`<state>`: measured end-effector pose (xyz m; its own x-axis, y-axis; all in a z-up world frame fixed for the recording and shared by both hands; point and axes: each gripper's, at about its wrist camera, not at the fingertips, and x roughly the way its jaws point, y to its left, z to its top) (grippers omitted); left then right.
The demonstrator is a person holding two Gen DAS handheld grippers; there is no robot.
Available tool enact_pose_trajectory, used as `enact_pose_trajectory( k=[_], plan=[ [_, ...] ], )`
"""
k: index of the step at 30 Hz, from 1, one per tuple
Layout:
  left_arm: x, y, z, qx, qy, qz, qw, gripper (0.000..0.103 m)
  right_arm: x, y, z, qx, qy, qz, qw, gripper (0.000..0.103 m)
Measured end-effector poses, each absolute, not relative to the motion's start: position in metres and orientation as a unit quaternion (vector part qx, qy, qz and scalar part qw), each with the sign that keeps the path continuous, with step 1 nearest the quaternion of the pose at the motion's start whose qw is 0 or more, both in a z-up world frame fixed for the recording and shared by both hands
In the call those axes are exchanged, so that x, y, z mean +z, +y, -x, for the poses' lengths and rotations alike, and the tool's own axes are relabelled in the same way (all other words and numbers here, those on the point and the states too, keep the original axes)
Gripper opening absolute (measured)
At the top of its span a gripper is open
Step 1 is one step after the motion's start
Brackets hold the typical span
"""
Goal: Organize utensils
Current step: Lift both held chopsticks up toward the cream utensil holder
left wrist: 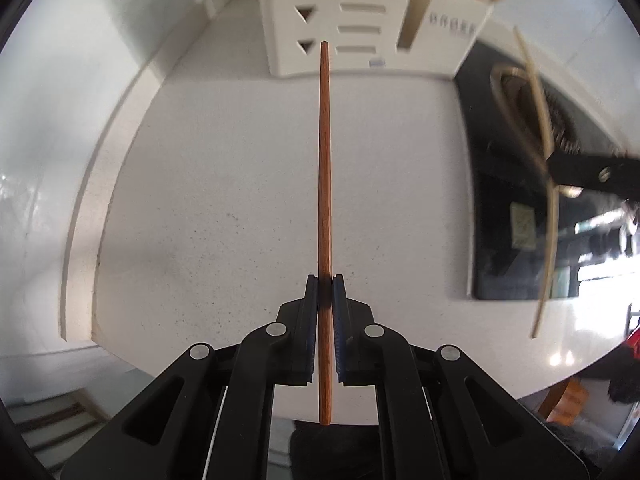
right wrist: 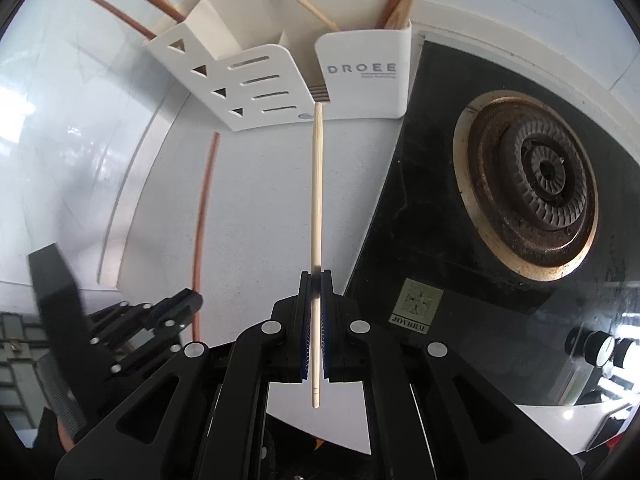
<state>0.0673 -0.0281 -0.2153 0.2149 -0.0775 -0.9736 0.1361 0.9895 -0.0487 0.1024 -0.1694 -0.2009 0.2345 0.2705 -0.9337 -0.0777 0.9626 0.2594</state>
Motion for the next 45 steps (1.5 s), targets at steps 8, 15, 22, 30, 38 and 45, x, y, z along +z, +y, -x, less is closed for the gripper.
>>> enact_pose_trajectory(
  k=[8,15,22,30,38,45],
  plan=[
    [-0.179,-0.016,-0.069,-0.067,0.579,-0.001,0.812,0.006,-0.182,-0.164,-0.095,0.116,0.587,-0.058,0.799,0.005],
    [-0.137,0.000,-0.051,-0.072,0.524,-0.001,0.848,0.007,-0.141,-0.166,-0.090,0.123,0.541,-0.053,0.831,0.005],
    [-0.080,-0.003,-0.063,-0.085,0.444,0.013,0.892,0.007,-0.092,-0.166,-0.087,0.133,0.482,-0.051,0.864,0.005],
    [-0.031,-0.008,-0.070,-0.087,0.335,-0.001,0.938,0.007,-0.040,-0.165,-0.090,0.131,0.396,-0.028,0.908,0.005],
    [-0.010,0.006,-0.096,-0.081,0.278,0.028,0.957,0.007,-0.004,-0.178,-0.105,0.121,0.321,-0.039,0.938,0.005],
    [0.002,0.009,-0.114,-0.080,0.219,0.041,0.972,0.007,0.004,-0.178,-0.119,0.124,0.247,-0.037,0.960,0.005]
  ],
)
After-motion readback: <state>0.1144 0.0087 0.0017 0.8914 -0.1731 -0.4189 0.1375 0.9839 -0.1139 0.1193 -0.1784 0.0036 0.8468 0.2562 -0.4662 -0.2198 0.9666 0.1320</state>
